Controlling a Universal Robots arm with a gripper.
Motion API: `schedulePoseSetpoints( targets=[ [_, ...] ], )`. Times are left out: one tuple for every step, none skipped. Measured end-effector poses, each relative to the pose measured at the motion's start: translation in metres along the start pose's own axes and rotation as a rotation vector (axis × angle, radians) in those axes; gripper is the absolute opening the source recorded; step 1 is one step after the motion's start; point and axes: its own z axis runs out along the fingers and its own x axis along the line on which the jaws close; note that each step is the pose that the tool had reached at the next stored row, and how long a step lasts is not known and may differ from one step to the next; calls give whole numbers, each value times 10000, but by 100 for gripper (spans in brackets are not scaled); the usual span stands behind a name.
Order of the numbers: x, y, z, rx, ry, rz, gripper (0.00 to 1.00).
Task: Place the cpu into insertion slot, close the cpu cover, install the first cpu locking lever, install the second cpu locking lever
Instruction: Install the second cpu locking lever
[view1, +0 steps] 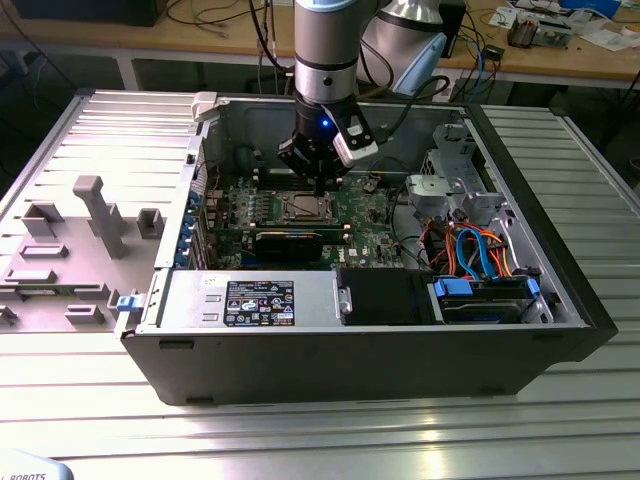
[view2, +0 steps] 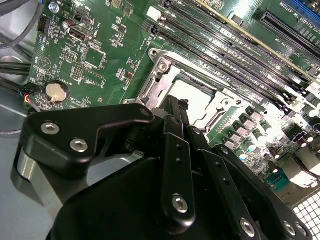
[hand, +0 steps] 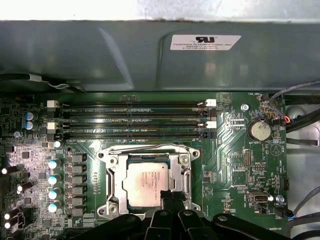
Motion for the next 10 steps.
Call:
schedulePoseSetpoints(
  targets=[
    [0, 0, 0, -1, 0, -1, 11],
    [0, -1, 0, -1, -1, 0, 11],
    [0, -1, 0, 0, 0, 0, 11],
    [0, -1, 0, -1, 0, 0, 11],
    [0, -2, 0, -1, -1, -1, 11],
    [0, -7, 0, 0, 0, -2, 11],
    [-1, -20, -1, 0, 0, -1, 11],
    [-1, -31, 0, -1, 0, -1, 11],
    [-1, -43, -1, 0, 0, -1, 11],
    [-1, -56, -1, -1, 0, -1, 11]
  ],
)
